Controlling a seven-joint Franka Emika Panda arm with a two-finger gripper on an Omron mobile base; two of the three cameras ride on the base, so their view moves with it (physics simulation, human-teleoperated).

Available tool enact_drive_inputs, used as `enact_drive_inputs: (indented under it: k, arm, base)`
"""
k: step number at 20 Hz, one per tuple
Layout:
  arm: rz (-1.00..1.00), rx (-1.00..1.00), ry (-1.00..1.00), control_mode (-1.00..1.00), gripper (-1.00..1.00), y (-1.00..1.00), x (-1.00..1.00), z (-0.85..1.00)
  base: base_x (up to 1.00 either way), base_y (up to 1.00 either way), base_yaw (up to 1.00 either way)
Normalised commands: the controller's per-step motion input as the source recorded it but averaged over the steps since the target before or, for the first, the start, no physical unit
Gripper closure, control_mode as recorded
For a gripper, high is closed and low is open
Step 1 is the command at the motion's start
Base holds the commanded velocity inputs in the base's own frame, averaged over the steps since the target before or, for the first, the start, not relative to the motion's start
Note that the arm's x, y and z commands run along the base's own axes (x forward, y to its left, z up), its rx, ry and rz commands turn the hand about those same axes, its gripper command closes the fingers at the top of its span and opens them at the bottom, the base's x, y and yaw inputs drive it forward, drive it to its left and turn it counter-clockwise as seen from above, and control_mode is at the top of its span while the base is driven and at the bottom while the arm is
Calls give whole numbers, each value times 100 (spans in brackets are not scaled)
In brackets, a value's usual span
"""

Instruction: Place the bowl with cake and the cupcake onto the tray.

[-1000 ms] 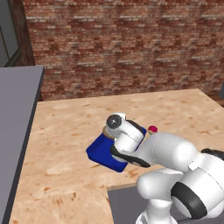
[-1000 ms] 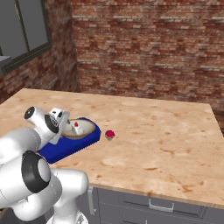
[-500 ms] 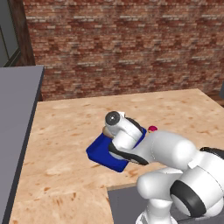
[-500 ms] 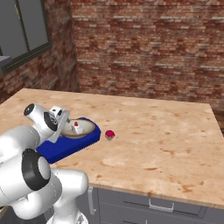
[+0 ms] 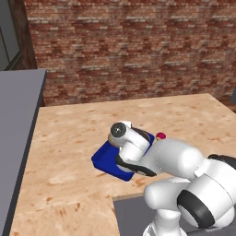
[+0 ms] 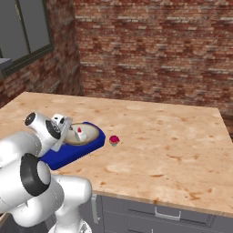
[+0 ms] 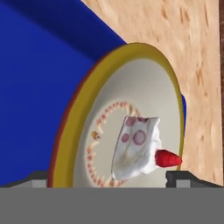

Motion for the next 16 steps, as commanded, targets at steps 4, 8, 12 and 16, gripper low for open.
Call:
enact_drive_inputs:
  k: [4,8,12,16]
  arm:
    - [0,0,0,-100,-100,0,-2,-28]
    - [0,0,0,-100,-100,0,-6,-21]
    - [0,0,0,-100,-100,0,-12,-13]
    - [0,0,0,-100,-100,5,-20,-5]
  base:
    - [0,0,0]
    - [0,0,0]
    - [0,0,0]
    - [0,0,0]
